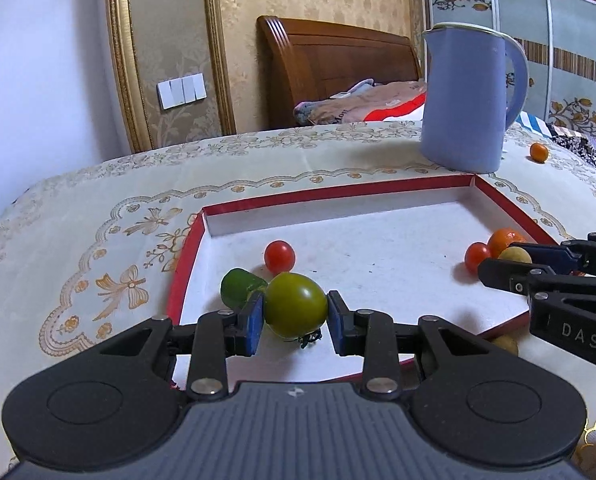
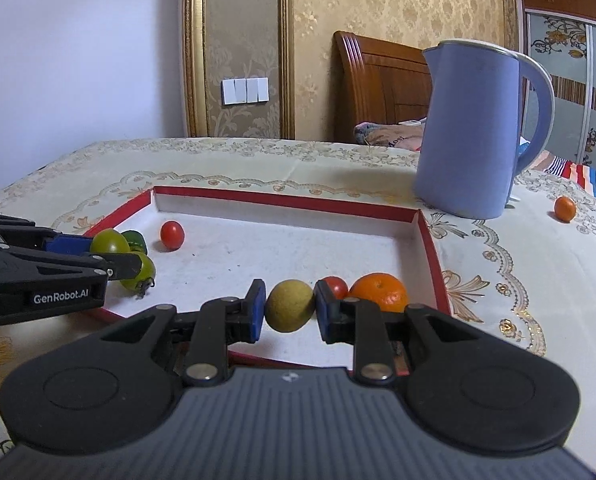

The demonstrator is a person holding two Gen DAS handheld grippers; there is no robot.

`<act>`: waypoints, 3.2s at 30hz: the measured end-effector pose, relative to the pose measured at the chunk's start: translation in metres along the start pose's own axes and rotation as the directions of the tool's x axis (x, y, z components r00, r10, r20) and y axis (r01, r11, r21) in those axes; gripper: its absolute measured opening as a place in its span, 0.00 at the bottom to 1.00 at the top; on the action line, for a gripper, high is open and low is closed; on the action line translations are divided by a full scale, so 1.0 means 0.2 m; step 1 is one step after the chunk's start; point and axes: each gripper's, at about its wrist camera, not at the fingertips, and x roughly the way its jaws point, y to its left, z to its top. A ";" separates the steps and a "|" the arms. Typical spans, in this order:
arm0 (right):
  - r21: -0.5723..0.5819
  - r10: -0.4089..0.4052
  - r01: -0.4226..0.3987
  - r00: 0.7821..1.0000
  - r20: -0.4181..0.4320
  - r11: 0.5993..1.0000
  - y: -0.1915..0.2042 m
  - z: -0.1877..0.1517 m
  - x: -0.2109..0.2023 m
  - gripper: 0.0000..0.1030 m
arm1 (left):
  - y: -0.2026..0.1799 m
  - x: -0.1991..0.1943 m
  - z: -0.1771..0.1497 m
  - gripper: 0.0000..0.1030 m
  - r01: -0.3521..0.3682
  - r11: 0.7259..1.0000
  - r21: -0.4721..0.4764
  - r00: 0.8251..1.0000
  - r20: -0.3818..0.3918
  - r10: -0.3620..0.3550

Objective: Organize fruits
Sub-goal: 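Carry the green tomato and yellow fruit over the red tray, then open both tools to release the fruits into the tray, then withdraw both tools from the tray toward the remaining fruits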

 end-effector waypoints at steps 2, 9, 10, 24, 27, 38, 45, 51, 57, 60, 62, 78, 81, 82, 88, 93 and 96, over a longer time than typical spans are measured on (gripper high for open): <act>0.001 0.001 -0.001 1.000 -0.004 1.000 0.00 0.00 0.01 0.25 | 0.00 0.01 0.00 0.31 -0.005 1.000 -0.002 1.000 -0.003 0.005; 0.005 0.005 -0.005 1.000 -0.028 1.000 0.00 -0.01 0.06 0.25 | 0.02 0.03 0.01 0.32 -0.019 1.000 -0.008 1.000 -0.005 0.019; 0.006 0.007 -0.007 0.999 -0.034 1.000 0.00 -0.01 0.07 0.25 | 0.02 0.03 0.01 0.32 -0.024 1.000 -0.010 1.000 -0.004 0.024; 0.012 0.019 -0.018 0.995 -0.103 1.000 0.04 0.05 0.28 0.25 | 0.11 0.16 0.09 0.31 -0.054 0.996 -0.069 0.999 -0.003 0.054; 0.000 0.004 -0.004 0.994 -0.107 1.000 0.06 0.05 0.31 0.25 | 0.10 0.20 0.11 0.31 -0.061 0.996 -0.059 0.998 -0.011 0.061; -0.010 -0.020 0.019 0.993 -0.119 1.000 0.07 0.09 0.40 0.25 | 0.12 0.29 0.13 0.32 -0.072 0.995 -0.065 0.997 -0.030 0.070; -0.012 -0.031 0.030 0.992 -0.119 0.999 0.07 0.10 0.43 0.25 | 0.09 0.33 0.12 0.34 -0.093 0.995 -0.035 0.995 -0.039 0.092; -0.006 -0.051 0.051 0.991 -0.125 0.999 0.06 0.13 0.48 0.24 | 0.14 0.37 0.13 0.65 -0.096 0.992 -0.082 0.994 -0.061 0.091; 0.012 -0.049 0.050 0.994 -0.102 0.999 0.04 0.14 0.46 0.55 | 0.16 0.37 0.12 0.66 -0.074 0.991 -0.107 0.996 -0.064 0.067; 0.008 -0.059 0.059 0.996 -0.064 0.998 0.04 0.15 0.42 0.65 | 0.15 0.34 0.11 0.66 -0.071 0.993 -0.090 0.997 -0.039 0.067; 0.007 -0.066 0.067 0.997 -0.046 0.998 0.03 0.15 0.40 0.65 | 0.15 0.32 0.11 0.66 -0.069 0.994 -0.089 0.997 -0.029 0.066; 0.024 -0.094 0.093 0.995 0.037 0.995 0.01 0.12 0.31 0.78 | 0.15 0.23 0.09 0.69 -0.088 0.991 -0.100 0.996 0.016 0.091; 0.033 -0.123 0.121 0.991 0.058 0.992 0.00 0.11 0.28 0.88 | 0.17 0.19 0.08 0.69 -0.098 0.988 -0.122 0.994 0.032 0.103; 0.037 -0.132 0.129 0.990 0.059 0.991 0.00 0.10 0.27 0.88 | 0.17 0.18 0.07 0.69 -0.103 0.987 -0.124 0.994 0.033 0.108; 0.112 -0.133 0.127 0.990 0.052 0.986 -0.07 0.07 0.22 0.88 | 0.16 0.12 0.03 0.69 -0.110 0.987 -0.116 0.992 0.043 0.115; 0.152 -0.153 0.144 0.987 0.051 0.978 -0.11 0.05 0.19 0.88 | 0.16 0.09 0.01 0.70 -0.101 0.988 -0.120 0.994 0.039 0.106; 0.159 -0.162 0.150 0.985 0.066 0.976 -0.12 0.03 0.15 0.93 | 0.16 0.07 0.00 0.70 -0.100 0.988 -0.119 0.994 0.038 0.105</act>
